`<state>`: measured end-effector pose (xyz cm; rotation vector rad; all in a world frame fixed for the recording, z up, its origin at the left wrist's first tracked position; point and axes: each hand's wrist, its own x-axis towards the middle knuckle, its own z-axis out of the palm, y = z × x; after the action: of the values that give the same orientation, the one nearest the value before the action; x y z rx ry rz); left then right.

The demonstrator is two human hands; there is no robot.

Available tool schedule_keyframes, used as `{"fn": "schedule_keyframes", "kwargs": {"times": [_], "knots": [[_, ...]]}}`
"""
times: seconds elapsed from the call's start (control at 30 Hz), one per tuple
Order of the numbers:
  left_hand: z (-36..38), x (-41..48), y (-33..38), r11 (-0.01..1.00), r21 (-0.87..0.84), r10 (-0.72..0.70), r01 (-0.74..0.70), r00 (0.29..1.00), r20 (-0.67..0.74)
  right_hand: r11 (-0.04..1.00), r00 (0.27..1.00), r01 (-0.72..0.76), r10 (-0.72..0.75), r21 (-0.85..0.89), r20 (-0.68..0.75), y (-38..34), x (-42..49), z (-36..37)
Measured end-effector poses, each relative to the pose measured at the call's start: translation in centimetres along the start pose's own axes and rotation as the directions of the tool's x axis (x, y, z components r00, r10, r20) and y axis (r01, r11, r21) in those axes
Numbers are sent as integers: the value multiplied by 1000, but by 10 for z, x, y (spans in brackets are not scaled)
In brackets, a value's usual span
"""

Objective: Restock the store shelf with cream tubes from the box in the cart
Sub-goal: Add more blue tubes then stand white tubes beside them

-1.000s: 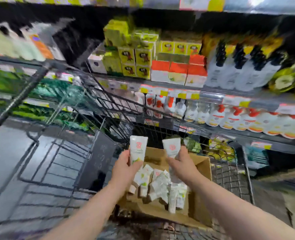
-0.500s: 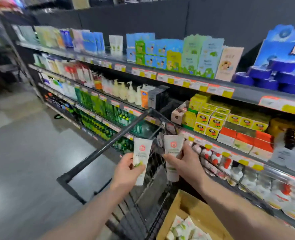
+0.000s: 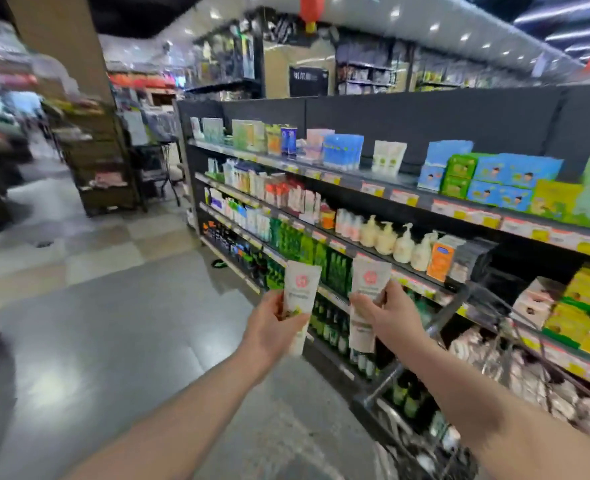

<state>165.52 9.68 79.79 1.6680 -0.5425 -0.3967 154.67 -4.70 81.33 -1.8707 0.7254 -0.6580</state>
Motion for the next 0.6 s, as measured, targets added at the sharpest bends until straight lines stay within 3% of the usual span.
{"fn": "schedule_keyframes", "kwargs": {"times": [0.37,0.6], "knots": [[-93,83,-18,997,-70,26,-28,999,-22,996,996,-27,34,-90,79,-38,77,108],[-121,198,-8,997,-31,63,-64,998,-12,1000,994,20,-22,17,107,-55,188,164]]}}
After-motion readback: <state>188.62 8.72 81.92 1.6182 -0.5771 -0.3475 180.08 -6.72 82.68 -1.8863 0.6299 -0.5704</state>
